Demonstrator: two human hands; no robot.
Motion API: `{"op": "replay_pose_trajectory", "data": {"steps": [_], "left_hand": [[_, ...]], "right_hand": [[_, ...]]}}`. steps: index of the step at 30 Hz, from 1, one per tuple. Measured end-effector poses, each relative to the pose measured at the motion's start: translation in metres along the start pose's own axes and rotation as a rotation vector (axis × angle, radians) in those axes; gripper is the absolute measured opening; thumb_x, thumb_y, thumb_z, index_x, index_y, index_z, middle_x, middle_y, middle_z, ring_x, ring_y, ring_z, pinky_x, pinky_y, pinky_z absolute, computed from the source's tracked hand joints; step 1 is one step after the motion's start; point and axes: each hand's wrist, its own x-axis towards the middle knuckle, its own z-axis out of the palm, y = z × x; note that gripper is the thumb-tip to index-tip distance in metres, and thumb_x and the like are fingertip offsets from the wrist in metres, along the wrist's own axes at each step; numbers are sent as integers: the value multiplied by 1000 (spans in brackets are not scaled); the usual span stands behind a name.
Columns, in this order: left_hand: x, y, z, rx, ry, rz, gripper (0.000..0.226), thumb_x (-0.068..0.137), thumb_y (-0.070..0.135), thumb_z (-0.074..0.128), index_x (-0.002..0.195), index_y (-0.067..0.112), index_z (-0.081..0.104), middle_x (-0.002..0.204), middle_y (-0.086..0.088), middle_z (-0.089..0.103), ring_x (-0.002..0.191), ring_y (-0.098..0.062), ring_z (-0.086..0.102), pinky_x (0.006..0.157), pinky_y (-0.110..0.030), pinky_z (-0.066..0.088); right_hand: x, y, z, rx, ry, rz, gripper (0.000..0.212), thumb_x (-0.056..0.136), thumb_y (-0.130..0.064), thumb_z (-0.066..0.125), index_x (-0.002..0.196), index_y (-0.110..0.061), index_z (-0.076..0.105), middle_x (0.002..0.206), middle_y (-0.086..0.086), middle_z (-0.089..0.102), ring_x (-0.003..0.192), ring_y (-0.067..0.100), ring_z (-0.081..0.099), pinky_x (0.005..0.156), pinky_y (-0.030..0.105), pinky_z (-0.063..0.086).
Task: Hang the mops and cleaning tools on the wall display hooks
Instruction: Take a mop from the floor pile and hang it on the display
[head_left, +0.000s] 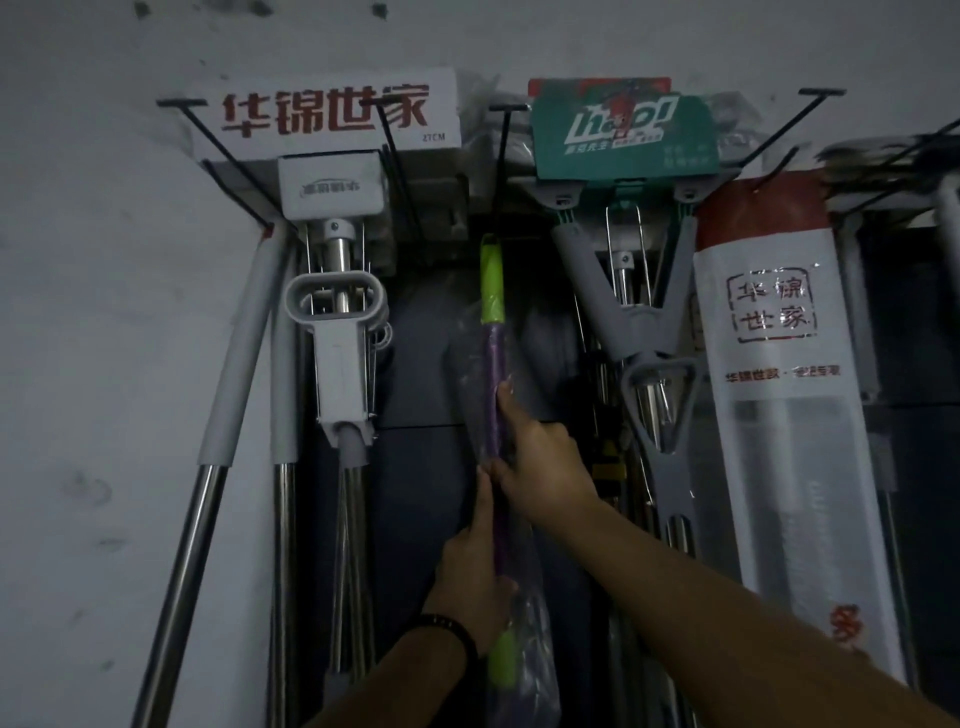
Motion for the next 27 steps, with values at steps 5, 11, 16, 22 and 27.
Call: {"op": "replay_pose_trajectory", "data": {"steps": [5,11,16,22,27], "left_hand": [[8,-3,5,15,8,1,129,81,-3,63,145,66,-25,114,3,70,89,-13,70,85,-33,62],[18,-2,10,28,20,1,128,80,-4,61,146,66,-24,135,7,63,108,-15,67,96,-33,59],[24,-4,15,40,34,-2,127,81,-5,60,148,63,-24,144,15,54,118,-9,62,100,-20,52],[37,-24,23,92,71,-19,112,86,12,63,152,61,-14,134,14,60,113,-9,66,91,-19,54],[40,-14,24,-113,119,-161,76,86,67,53,151,35,28,141,10,50,131,-12,53,118,-31,38]], "right_hand": [[10,6,4,-17,-23,41,104,92,-21,76,164,-47,5,117,11,74,103,31,73,94,50,62],[20,15,11,-12,-23,74,102,91,-19,73,163,-48,6,113,14,74,102,35,73,94,51,62],[21,19,13,28,-27,69,98,95,-14,67,161,-52,6,112,12,73,99,32,73,93,51,63],[16,16,15,-26,-54,52,101,98,-23,66,161,-51,-8,112,13,69,98,35,70,88,49,62],[-5,9,3,-86,-59,-22,93,98,-38,61,165,-40,-3,111,10,66,95,32,70,82,44,61]]}}
